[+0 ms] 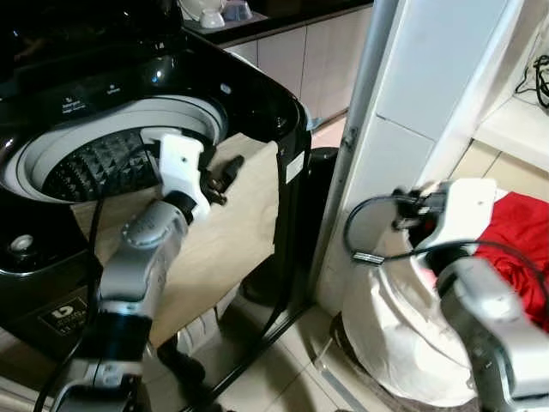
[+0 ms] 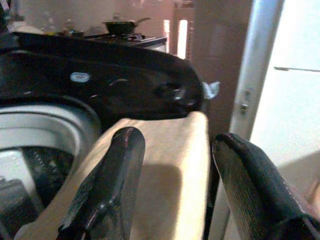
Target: Clothes washing
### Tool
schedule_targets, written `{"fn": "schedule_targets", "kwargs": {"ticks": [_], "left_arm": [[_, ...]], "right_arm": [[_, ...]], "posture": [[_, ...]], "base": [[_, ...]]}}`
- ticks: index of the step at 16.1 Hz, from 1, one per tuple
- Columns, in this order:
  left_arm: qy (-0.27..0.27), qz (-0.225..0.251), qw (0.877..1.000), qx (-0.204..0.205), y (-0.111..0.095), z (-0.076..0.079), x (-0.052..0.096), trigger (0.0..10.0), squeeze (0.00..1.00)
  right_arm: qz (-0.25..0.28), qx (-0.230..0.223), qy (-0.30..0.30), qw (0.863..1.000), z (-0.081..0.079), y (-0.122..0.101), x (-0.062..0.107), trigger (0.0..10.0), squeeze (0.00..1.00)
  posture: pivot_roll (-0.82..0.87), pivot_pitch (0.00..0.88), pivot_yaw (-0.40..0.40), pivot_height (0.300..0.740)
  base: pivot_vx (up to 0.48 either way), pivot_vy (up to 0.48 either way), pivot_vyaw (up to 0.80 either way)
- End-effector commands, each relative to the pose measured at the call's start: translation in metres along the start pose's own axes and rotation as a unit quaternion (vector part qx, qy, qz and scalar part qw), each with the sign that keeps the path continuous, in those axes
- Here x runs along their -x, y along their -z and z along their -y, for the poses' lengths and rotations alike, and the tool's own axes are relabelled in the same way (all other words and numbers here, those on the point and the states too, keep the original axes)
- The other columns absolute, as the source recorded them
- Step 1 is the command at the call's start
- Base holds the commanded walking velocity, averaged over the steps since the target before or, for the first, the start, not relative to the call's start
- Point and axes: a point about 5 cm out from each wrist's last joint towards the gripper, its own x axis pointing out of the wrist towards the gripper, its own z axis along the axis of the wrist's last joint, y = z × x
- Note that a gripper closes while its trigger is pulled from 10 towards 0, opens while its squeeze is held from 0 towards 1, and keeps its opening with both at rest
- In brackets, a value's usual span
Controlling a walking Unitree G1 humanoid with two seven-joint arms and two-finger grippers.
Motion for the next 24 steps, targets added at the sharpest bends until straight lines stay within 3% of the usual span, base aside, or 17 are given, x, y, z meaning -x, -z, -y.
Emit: {"fn": "schedule_targets", "kwargs": {"ticks": [1,4,7,10,13,14,15,17,18,20,22,23,24], "left_arm": [[0.011,0.001,1.000,-0.014,-0.005,0.008,0.000,10.0,0.00],[0.012,-0.006,1.000,-0.001,-0.005,0.017,0.001,10.0,0.00],[-0.009,-0.006,1.000,0.000,-0.007,0.014,0.000,10.0,0.00],[-0.066,-0.032,0.997,0.028,0.000,0.006,0.000,10.0,0.00],[-0.055,-0.026,0.998,0.019,0.000,0.009,0.002,10.0,0.00],[-0.047,-0.028,0.998,0.026,0.001,0.011,0.003,10.0,0.00],[-0.047,-0.032,0.998,0.020,0.001,0.011,0.004,10.0,0.00],[-0.022,-0.034,0.999,0.009,0.002,0.015,0.004,10.0,0.00],[0.026,-0.048,0.998,-0.002,0.003,0.022,0.005,10.0,0.00],[0.106,-0.072,0.992,-0.018,0.007,0.032,0.013,10.0,0.00],[0.136,-0.064,0.988,-0.037,0.007,0.035,0.018,10.0,0.00],[0.180,-0.047,0.982,-0.031,0.003,0.037,0.026,10.0,0.00],[0.208,-0.055,0.975,-0.056,0.005,0.034,0.032,10.0,0.00]], "right_arm": [[-0.006,-0.008,0.008,1.000,0.001,0.001,0.002,10.0,0.00],[-0.007,-0.010,0.017,1.000,0.000,0.003,0.001,10.0,0.00],[-0.001,0.026,0.003,1.000,0.003,-0.001,-0.002,10.0,0.00],[-0.008,0.050,0.009,0.999,0.017,-0.003,-0.009,10.0,0.00],[-0.033,0.050,0.036,0.998,0.039,0.003,-0.021,10.0,0.00],[-0.070,0.046,0.030,0.996,0.048,0.014,-0.026,10.0,0.34],[-0.097,0.047,0.027,0.994,0.053,0.023,-0.028,10.0,1.00],[-0.146,0.038,0.032,0.988,0.064,0.039,-0.033,10.0,1.00],[-0.177,0.026,0.065,0.982,0.080,0.049,-0.042,10.0,1.00],[-0.191,0.020,0.103,0.976,0.093,0.052,-0.048,10.0,1.00],[-0.194,0.014,0.104,0.975,0.094,0.052,-0.048,10.0,1.00],[-0.203,0.013,0.109,0.973,0.096,0.054,-0.046,10.0,1.00],[-0.212,0.009,0.115,0.970,0.097,0.057,-0.044,10.0,1.00]], "posture": [[-0.16,0.011,0.018,0.740],[-0.17,0.007,0.028,0.740],[-0.18,0.002,0.032,0.740],[-0.18,0.000,0.025,0.740],[-0.17,0.000,0.018,0.740],[-0.17,0.000,0.019,0.740],[-0.17,0.000,0.019,0.740],[-0.17,0.000,0.024,0.740],[-0.16,0.001,0.029,0.740],[-0.15,0.002,0.019,0.740],[-0.15,0.005,0.018,0.740],[-0.14,0.006,0.013,0.740],[-0.14,0.007,0.011,0.740]], "base": [[0.000,-0.394,-0.63],[0.000,-0.416,-0.65],[0.000,-0.428,0.00],[0.000,-0.140,0.00],[0.000,0.000,0.00],[0.000,0.000,0.00],[0.000,0.000,0.00],[0.000,0.000,0.00],[0.000,0.000,0.00],[0.000,0.000,0.00],[0.000,0.000,0.00],[0.000,0.000,0.00],[0.000,0.000,0.00]]}}
